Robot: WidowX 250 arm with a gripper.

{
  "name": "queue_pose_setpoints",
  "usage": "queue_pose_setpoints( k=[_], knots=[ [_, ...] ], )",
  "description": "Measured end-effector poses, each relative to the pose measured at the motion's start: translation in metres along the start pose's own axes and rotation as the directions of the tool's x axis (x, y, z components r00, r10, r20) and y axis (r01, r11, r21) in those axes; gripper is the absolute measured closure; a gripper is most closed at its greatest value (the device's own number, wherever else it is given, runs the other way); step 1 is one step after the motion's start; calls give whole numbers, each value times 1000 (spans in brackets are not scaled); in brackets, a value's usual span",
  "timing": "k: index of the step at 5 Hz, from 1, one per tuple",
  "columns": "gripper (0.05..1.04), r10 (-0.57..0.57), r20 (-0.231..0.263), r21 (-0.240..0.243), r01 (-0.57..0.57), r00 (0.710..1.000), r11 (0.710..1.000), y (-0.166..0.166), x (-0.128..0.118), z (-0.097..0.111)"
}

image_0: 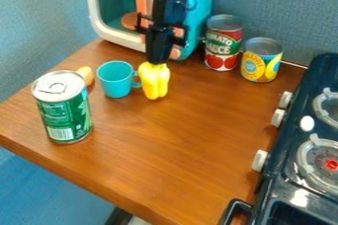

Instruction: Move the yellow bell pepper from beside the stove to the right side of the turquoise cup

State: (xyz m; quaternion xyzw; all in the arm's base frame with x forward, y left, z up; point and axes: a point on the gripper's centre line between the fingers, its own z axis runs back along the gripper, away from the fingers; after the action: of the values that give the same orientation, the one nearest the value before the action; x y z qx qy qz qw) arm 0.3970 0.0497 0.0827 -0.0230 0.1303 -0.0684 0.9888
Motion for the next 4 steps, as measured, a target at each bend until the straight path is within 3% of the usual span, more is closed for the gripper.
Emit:
queue_pose_setpoints(
  k=[1,4],
  knots=[
    [983,33,-5,-38,-33,999,999,-5,0,-1],
    [958,54,22,-87,-51,998,995,-13,8,0]
  ],
)
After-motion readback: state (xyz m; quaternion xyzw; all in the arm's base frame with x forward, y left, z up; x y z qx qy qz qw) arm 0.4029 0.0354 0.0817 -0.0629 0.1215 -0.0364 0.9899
